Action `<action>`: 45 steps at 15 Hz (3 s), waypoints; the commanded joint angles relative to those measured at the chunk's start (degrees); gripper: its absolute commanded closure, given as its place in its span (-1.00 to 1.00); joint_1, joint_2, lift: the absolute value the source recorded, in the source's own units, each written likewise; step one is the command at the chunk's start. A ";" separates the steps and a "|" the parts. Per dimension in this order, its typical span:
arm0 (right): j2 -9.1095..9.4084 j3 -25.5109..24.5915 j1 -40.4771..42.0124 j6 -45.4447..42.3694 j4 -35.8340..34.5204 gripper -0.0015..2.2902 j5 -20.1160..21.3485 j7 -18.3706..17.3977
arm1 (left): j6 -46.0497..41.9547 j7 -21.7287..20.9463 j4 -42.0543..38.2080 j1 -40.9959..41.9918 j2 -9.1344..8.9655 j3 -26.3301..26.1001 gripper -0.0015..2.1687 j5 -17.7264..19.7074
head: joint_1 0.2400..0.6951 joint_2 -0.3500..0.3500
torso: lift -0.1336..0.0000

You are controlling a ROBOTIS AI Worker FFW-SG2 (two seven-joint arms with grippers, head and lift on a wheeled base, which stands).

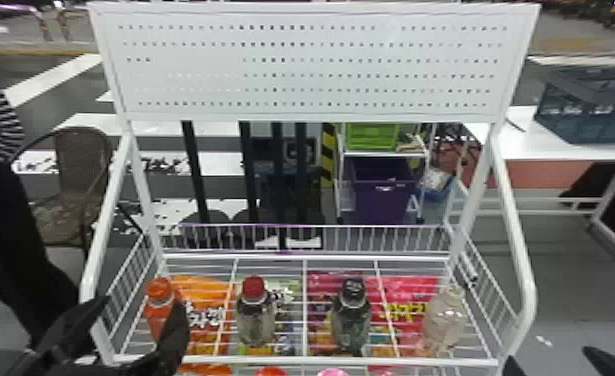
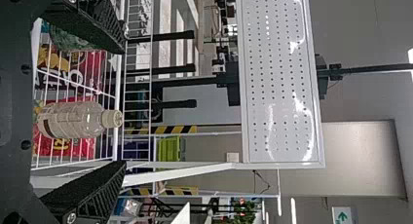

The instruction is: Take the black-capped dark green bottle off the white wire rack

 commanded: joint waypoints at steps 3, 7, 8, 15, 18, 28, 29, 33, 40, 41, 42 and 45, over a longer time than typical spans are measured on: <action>0.00 -0.09 0.16 -0.14 -0.02 -0.93 0.09 0.00 | -0.14 0.05 -0.21 0.03 0.00 -0.05 -0.86 0.00 | 0.14 0.00 | 1.00; 0.00 -0.35 0.43 -1.02 0.25 -0.93 0.09 0.00 | 0.04 -0.04 -0.21 0.12 0.00 0.04 -0.87 0.00 | 0.14 0.00 | 1.00; 0.00 -0.35 0.43 -1.37 0.25 -0.93 0.09 0.00 | -0.14 -0.04 -0.21 0.12 0.00 0.04 -0.87 0.00 | 0.14 0.00 | 1.00; -0.18 5.36 -6.25 -17.19 21.25 -0.92 3.96 -0.09 | -0.14 -0.04 -0.30 0.38 0.00 -0.05 -0.87 0.00 | 0.14 0.00 | 1.00; -0.44 9.76 -11.88 -21.59 31.62 -0.92 6.86 -1.05 | -0.14 -0.04 -0.30 0.47 0.00 -0.05 -0.87 -0.09 | 0.14 0.00 | 1.00; -1.05 21.80 -32.71 -8.93 46.74 -0.92 11.51 -9.49 | 1.44 -0.22 0.14 -0.23 0.35 0.30 -0.87 0.00 | 0.14 0.00 | 1.00; -1.05 22.33 -34.20 -8.93 47.79 -0.92 11.78 -10.37 | 1.44 -0.31 0.22 -0.23 0.35 0.30 -0.87 0.00 | 0.14 0.00 | 1.00; -0.79 23.20 -39.30 -7.00 51.57 -0.92 12.22 -12.39 | 2.15 -0.66 -0.04 -0.23 0.70 0.48 -0.87 0.09 | 0.14 0.00 | 1.00; 0.88 24.70 -47.38 -6.47 60.19 -0.92 11.60 -10.99 | 2.50 -1.36 -0.57 0.38 1.06 1.36 -0.87 0.53 | 0.14 0.00 | 1.00; 1.28 25.31 -48.44 -6.29 61.15 -0.92 11.69 -10.99 | 2.50 -1.45 -0.30 0.47 1.06 1.36 -0.87 0.53 | 0.14 0.00 | 1.00; 1.28 25.58 -49.23 -6.12 62.03 -0.91 11.78 -10.99 | 2.32 -1.45 -0.13 0.47 1.06 1.36 -0.87 0.53 | 0.14 0.00 | 1.00; 1.28 25.58 -48.97 -5.77 61.42 -0.64 11.87 -11.42 | 2.32 -1.45 -0.13 0.47 1.06 1.36 -0.87 0.53 | 0.14 0.00 | 1.00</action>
